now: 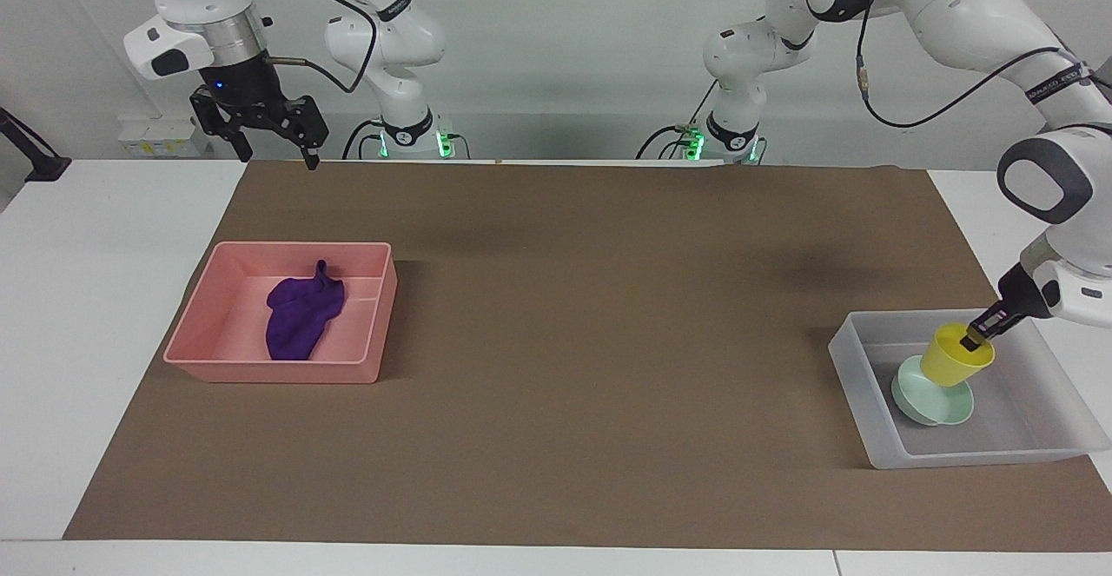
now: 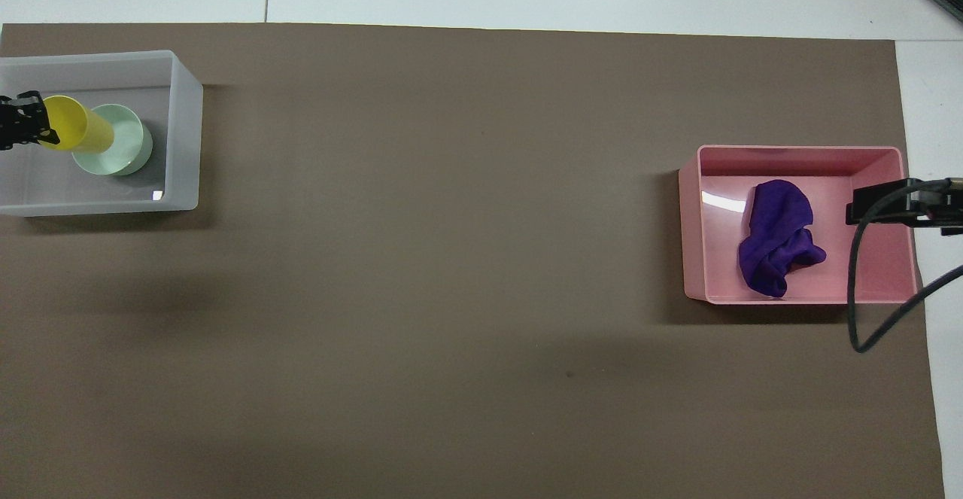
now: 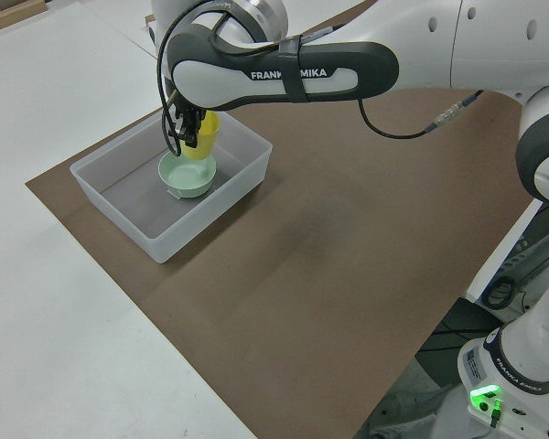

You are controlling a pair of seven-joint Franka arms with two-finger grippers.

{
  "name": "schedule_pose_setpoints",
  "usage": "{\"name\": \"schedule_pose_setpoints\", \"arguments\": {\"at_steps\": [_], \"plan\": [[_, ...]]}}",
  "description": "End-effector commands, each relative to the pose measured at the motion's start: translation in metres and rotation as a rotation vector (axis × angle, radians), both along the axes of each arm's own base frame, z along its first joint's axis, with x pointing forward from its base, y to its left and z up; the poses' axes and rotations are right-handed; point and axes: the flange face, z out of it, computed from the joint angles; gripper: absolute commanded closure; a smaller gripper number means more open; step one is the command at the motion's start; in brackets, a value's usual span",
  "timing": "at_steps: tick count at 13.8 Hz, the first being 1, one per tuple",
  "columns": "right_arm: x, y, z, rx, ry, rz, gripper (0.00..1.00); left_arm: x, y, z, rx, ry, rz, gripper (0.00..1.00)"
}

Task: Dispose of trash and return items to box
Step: 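Carry the yellow cup into the green bowl with the left gripper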

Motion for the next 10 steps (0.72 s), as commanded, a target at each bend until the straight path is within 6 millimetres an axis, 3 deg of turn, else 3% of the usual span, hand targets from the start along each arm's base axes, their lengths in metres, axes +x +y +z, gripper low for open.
{"name": "schedule_pose_setpoints", "arguments": {"at_steps": [1, 4, 5, 6, 10], "plan": [[0.006, 0.000, 0.000, 0.021, 0.014, 0.025, 0.00, 0.011, 0.004, -0.021, 0.005, 0.005, -0.005, 1.00], [-0.001, 0.000, -0.008, 0.022, 0.028, 0.016, 0.00, 0.014, 0.013, -0.034, 0.006, -0.017, 0.010, 1.00], [-0.001, -0.001, -0.007, 0.022, 0.025, 0.017, 0.00, 0.015, 0.012, -0.042, 0.005, -0.006, 0.008, 0.85], [-0.002, -0.001, -0.007, 0.022, 0.029, 0.019, 0.00, 0.017, 0.009, -0.045, 0.005, -0.006, 0.002, 0.01], [-0.004, -0.001, -0.005, 0.022, 0.029, 0.020, 0.00, 0.017, 0.010, -0.025, 0.021, -0.031, -0.027, 0.00]]}}
